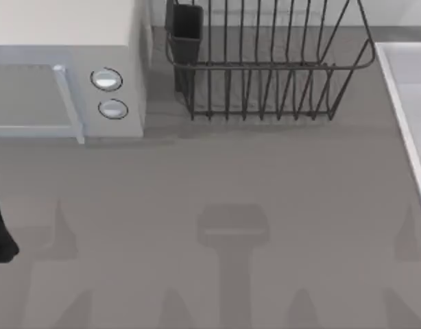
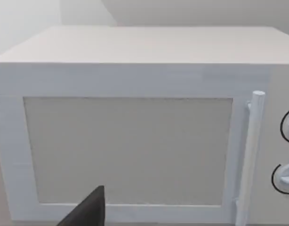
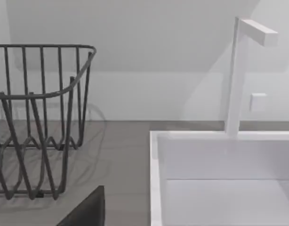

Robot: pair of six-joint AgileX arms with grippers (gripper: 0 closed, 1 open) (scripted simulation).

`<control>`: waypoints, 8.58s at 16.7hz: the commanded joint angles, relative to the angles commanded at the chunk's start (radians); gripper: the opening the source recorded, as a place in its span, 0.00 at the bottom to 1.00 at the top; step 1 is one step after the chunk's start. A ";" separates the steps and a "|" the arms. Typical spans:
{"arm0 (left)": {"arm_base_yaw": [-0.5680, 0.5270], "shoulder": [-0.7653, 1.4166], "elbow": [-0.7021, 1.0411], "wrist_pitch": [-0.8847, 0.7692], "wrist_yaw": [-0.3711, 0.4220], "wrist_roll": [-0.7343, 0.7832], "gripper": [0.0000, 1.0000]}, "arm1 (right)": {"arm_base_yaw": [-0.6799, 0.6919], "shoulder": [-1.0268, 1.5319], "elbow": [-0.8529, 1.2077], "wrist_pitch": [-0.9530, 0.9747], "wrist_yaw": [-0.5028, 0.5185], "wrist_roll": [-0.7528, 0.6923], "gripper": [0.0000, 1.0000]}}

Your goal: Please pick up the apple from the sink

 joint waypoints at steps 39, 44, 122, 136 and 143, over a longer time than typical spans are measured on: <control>0.000 0.000 0.000 0.000 0.000 0.000 1.00 | -0.165 1.102 0.895 -0.576 0.002 -0.154 1.00; 0.000 0.000 0.000 0.000 0.000 0.000 1.00 | -0.238 1.637 1.302 -0.834 0.002 -0.223 1.00; 0.000 0.000 0.000 0.000 0.000 0.000 1.00 | -0.301 2.209 2.251 -1.566 -0.012 -0.276 0.00; 0.000 0.000 0.000 0.000 0.000 0.000 1.00 | 0.474 1.841 1.700 -1.412 -0.001 0.496 0.00; 0.000 0.000 0.000 0.000 0.000 0.000 1.00 | 0.751 1.712 1.503 -1.361 0.000 0.763 0.00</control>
